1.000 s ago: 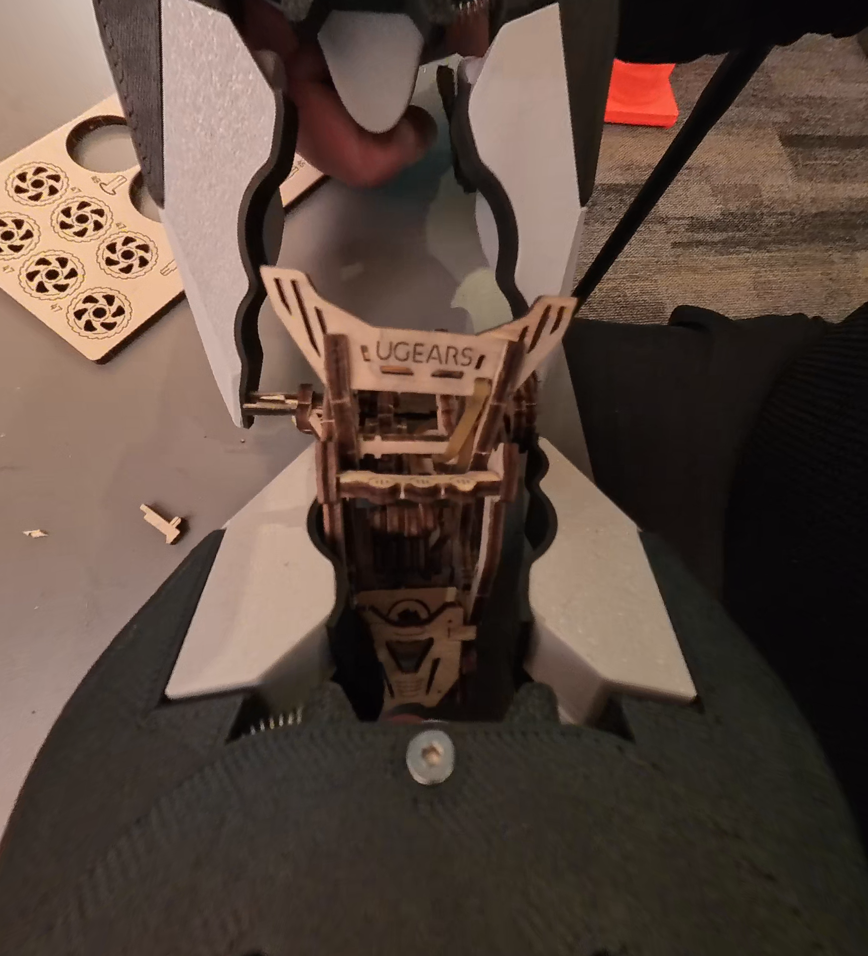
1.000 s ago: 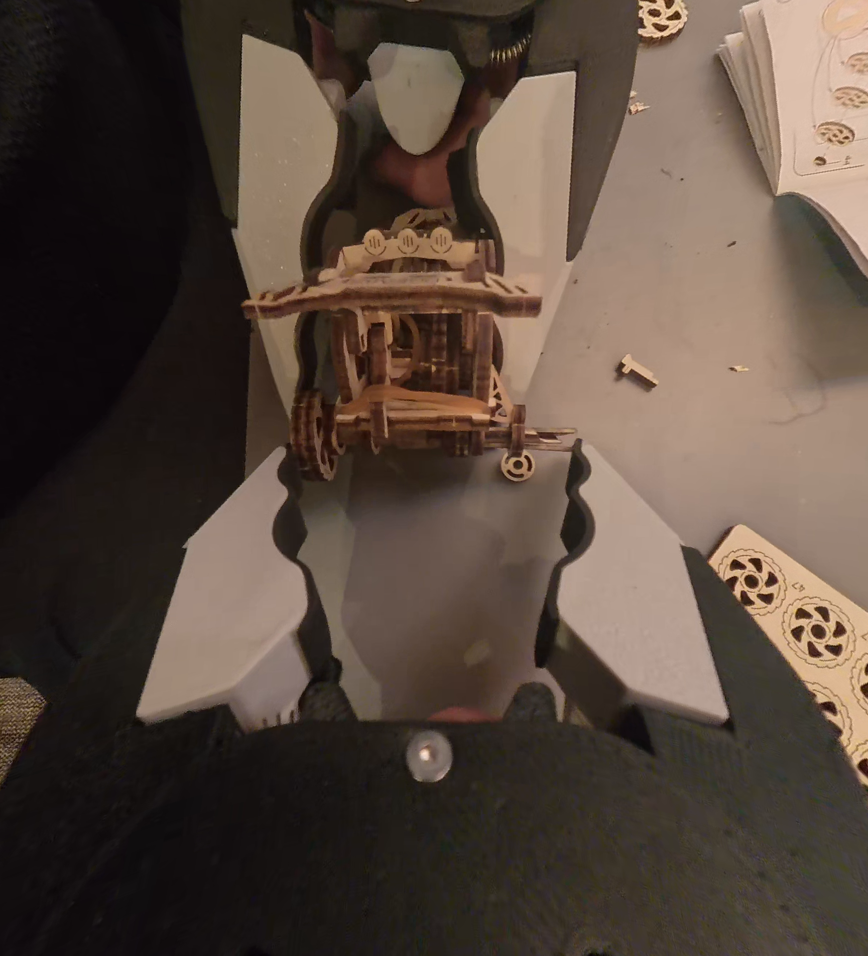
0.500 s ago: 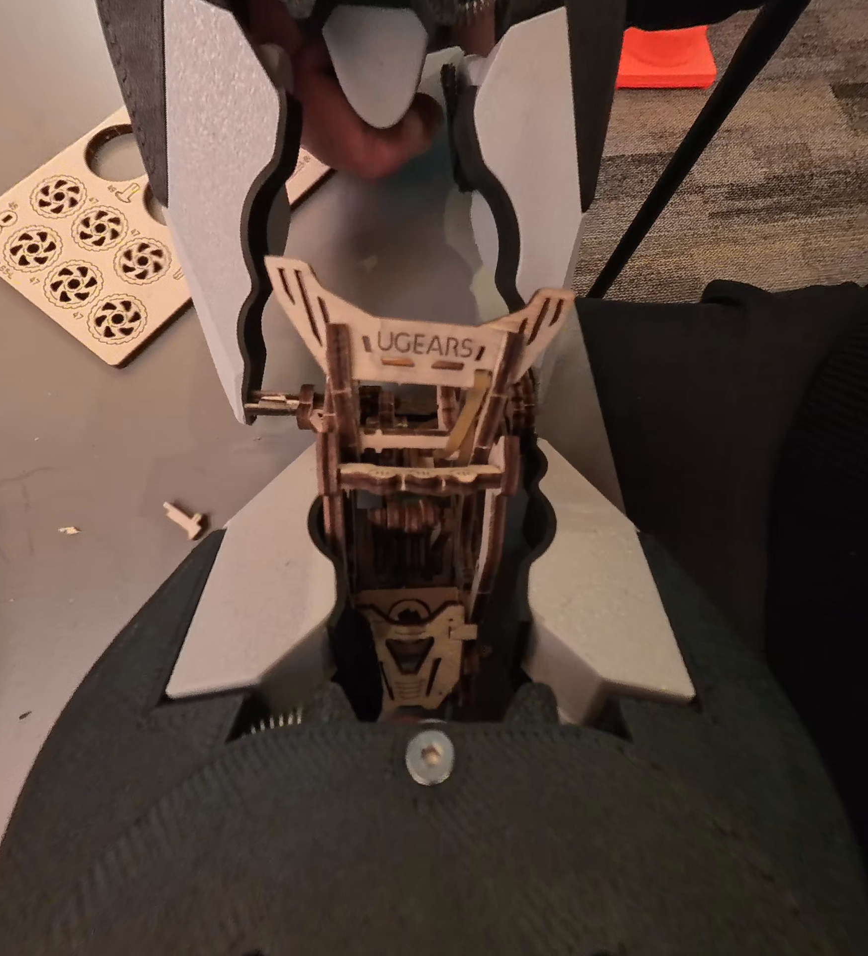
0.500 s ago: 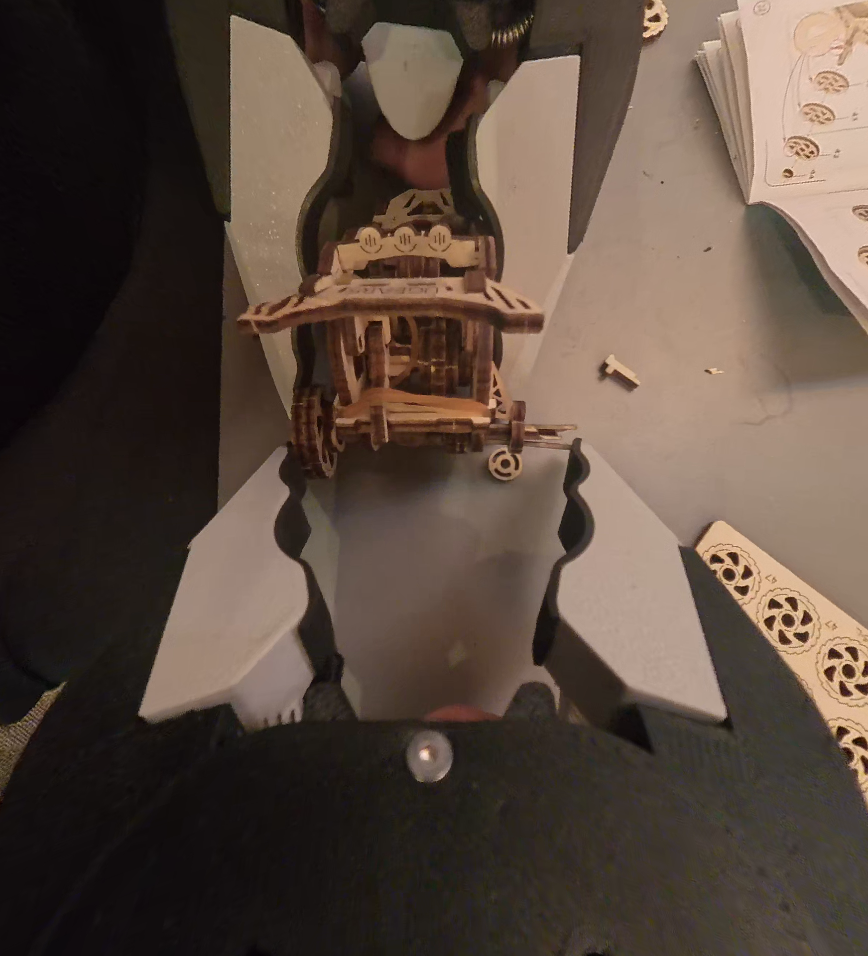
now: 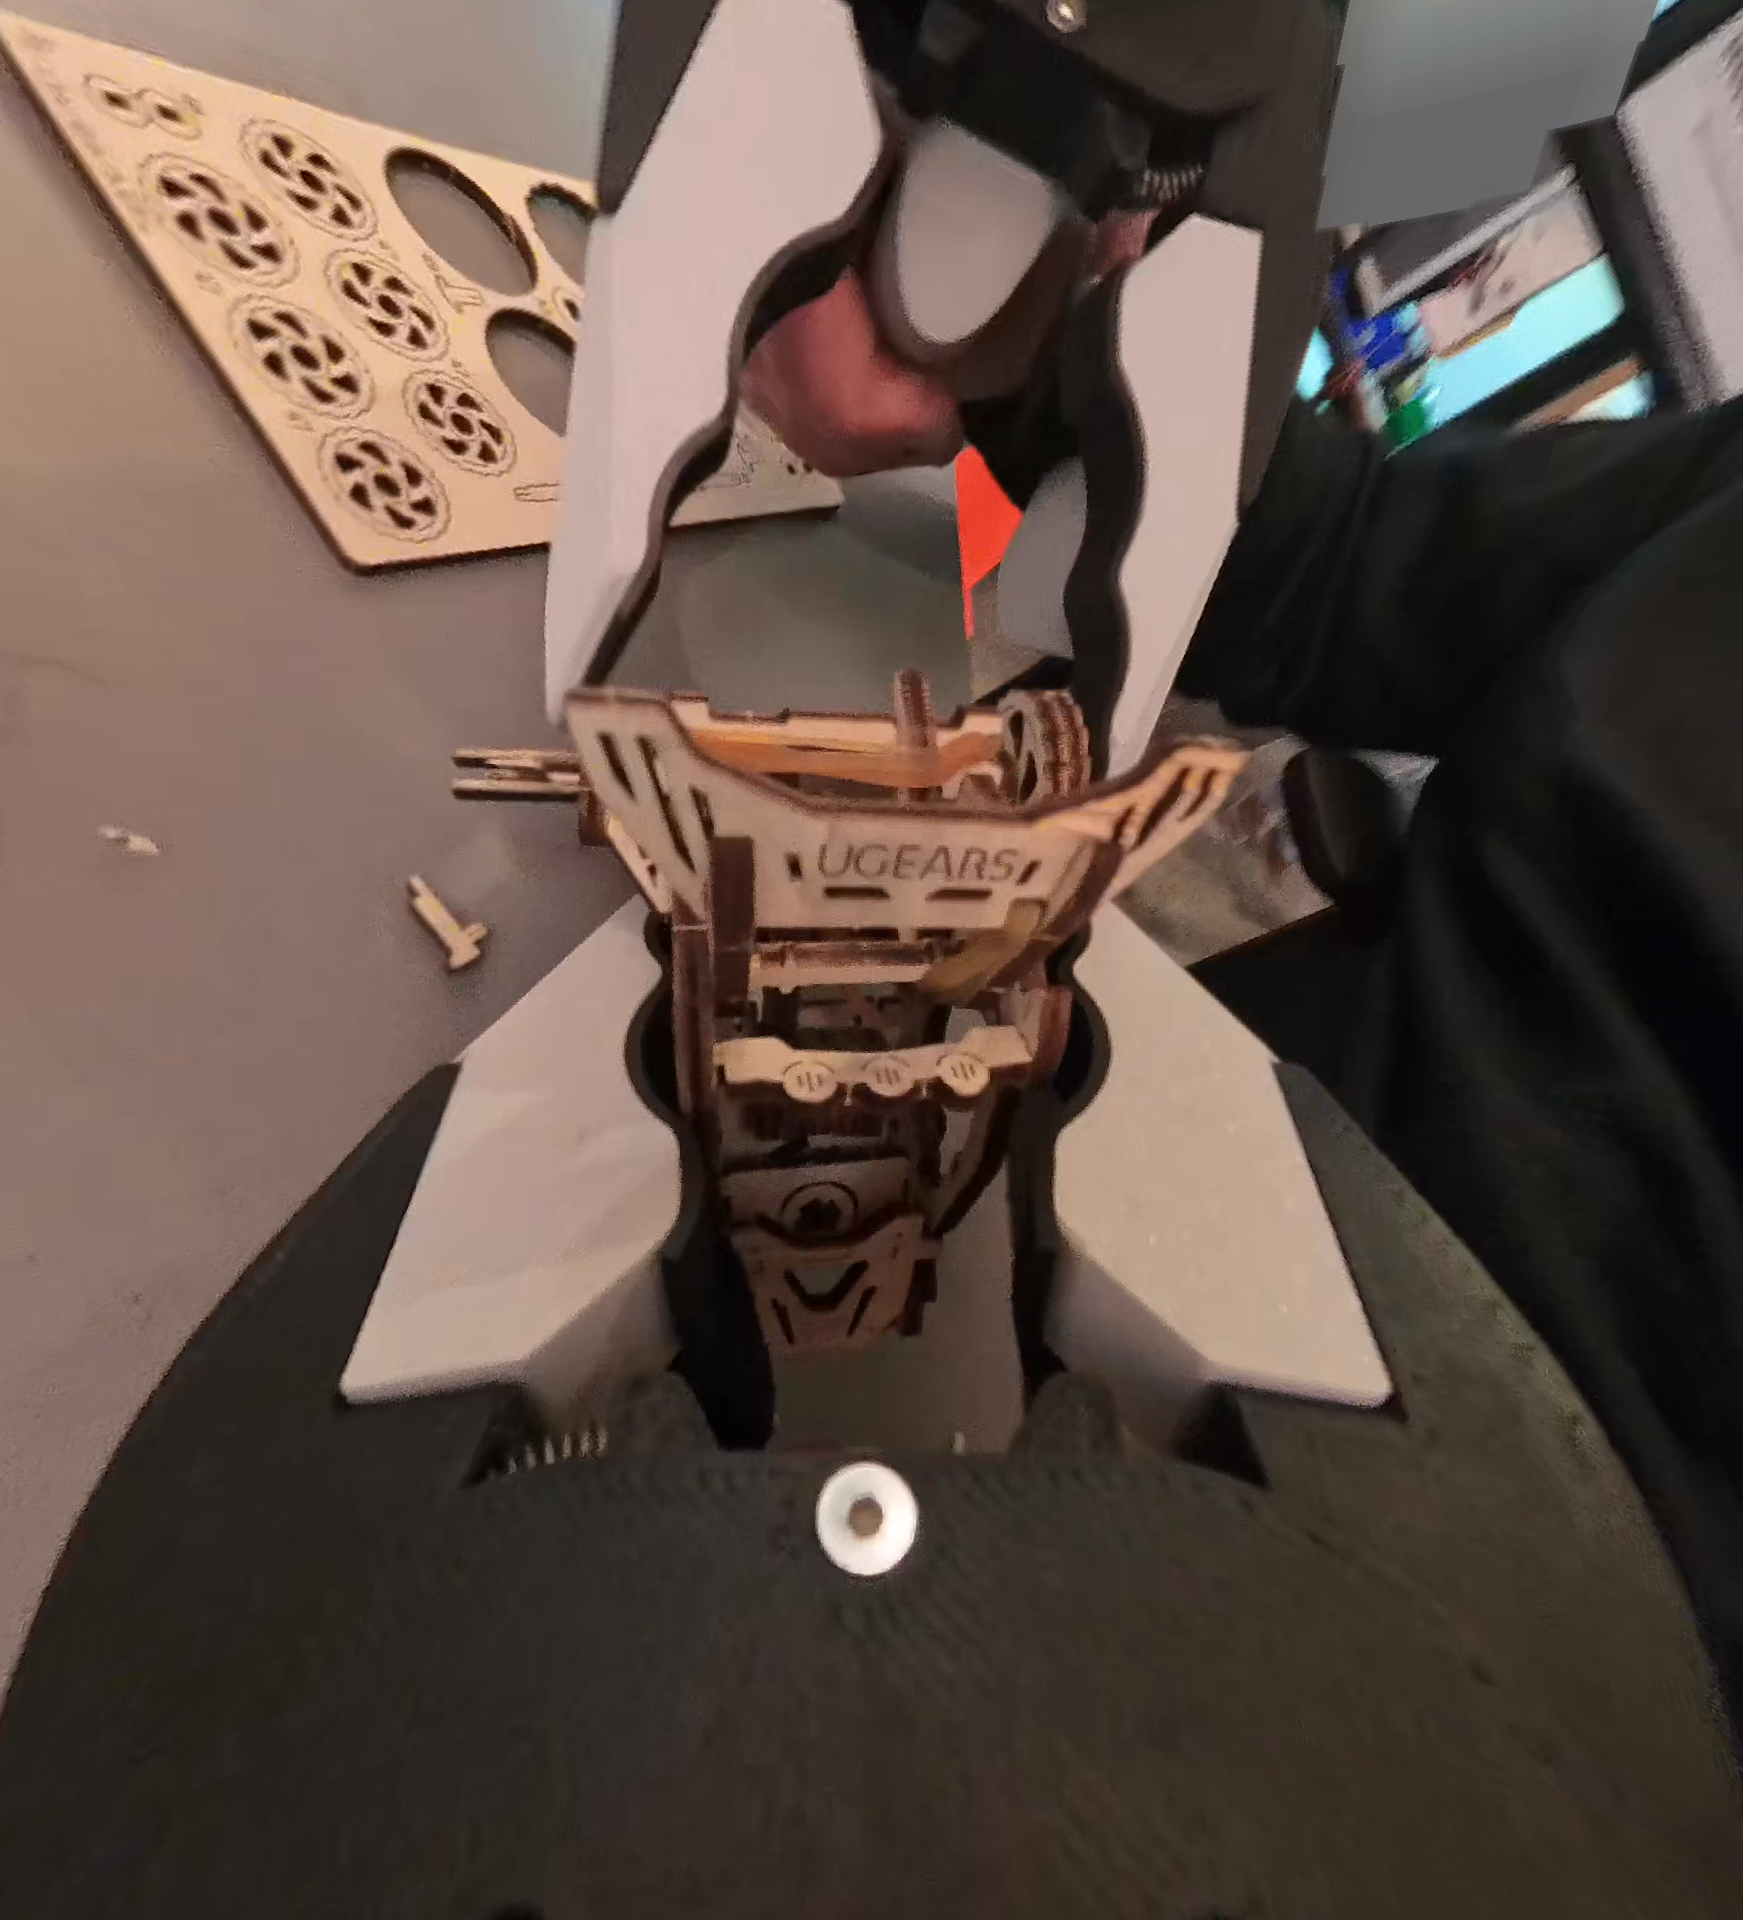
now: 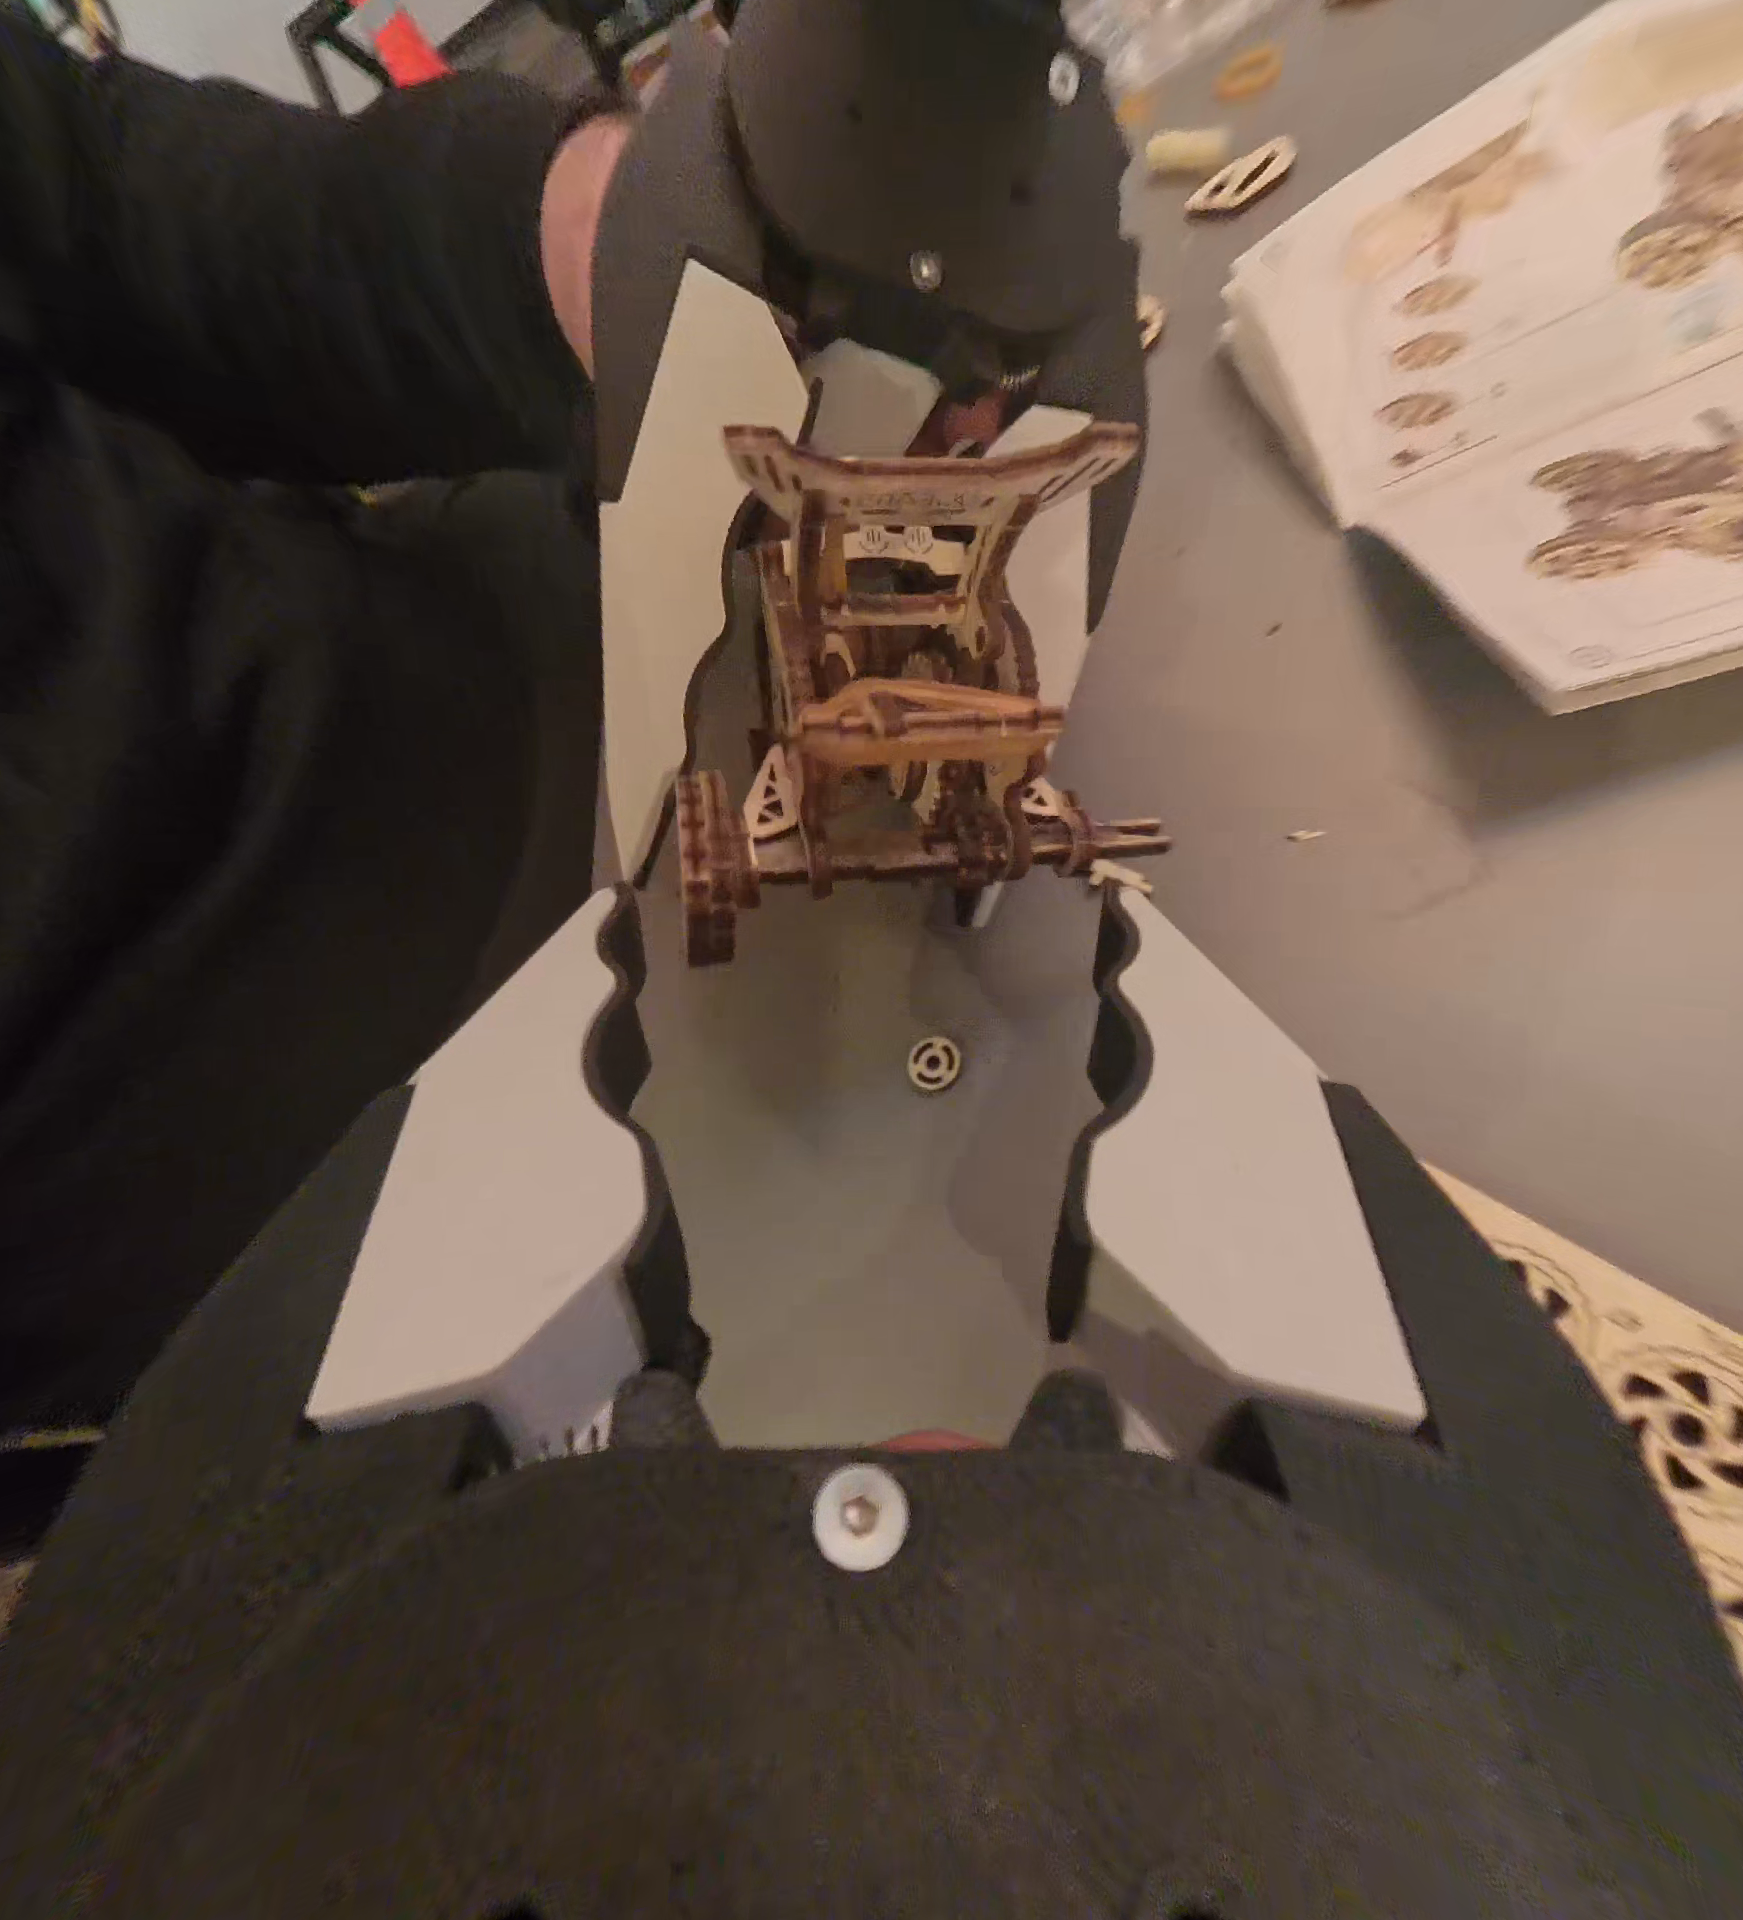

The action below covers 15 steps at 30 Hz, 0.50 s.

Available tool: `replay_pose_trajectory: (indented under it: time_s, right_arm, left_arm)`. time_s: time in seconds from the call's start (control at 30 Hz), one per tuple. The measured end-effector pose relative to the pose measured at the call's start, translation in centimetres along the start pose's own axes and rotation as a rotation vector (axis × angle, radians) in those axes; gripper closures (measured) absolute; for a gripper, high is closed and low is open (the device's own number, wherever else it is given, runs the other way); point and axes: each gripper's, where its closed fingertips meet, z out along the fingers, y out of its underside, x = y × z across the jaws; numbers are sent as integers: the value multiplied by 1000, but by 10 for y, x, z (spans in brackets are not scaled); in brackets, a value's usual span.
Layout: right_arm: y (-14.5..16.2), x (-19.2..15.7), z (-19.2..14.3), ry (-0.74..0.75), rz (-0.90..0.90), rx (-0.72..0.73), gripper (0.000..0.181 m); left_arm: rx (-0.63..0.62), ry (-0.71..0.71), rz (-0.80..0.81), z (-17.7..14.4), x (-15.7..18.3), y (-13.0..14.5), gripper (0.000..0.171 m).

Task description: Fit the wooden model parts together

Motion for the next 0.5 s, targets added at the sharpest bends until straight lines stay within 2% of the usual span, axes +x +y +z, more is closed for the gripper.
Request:
replay_pose_trajectory:
  time_s: [0.07, 0.13, 0.23, 0.3, 0.33, 0.4, 0.43, 0.5]
  right_arm:
    - [-8, 4, -9, 39, 14, 50, 95]
    - [-16, 5, -18, 69, 18, 117, 119]
    - [-19, 5, -22, 65, 64, 160, 137]
    - [-20, 6, -19, 83, 84, 166, 134]
    - [-23, 6, -18, 76, 106, 183, 137]
    - [-27, 5, -17, 58, 126, 212, 154]
    - [-26, 7, -15, 57, 143, 208, 153]
    - [-26, 9, -11, 45, 160, 216, 167]
  left_arm:
    - [32, 70, -84, -6, 3, -2, 106]
    - [71, 102, -149, -11, 1, -4, 105]
    - [99, 204, -295, -15, 3, -6, 105]
    - [86, 235, -352, -14, 2, -4, 105]
    - [73, 231, -376, -12, -1, -3, 105]
    - [61, 213, -390, -12, -6, -1, 104]
    - [59, 187, -388, -12, -10, -1, 104]
    - [51, 158, -382, -13, -13, 0, 94]
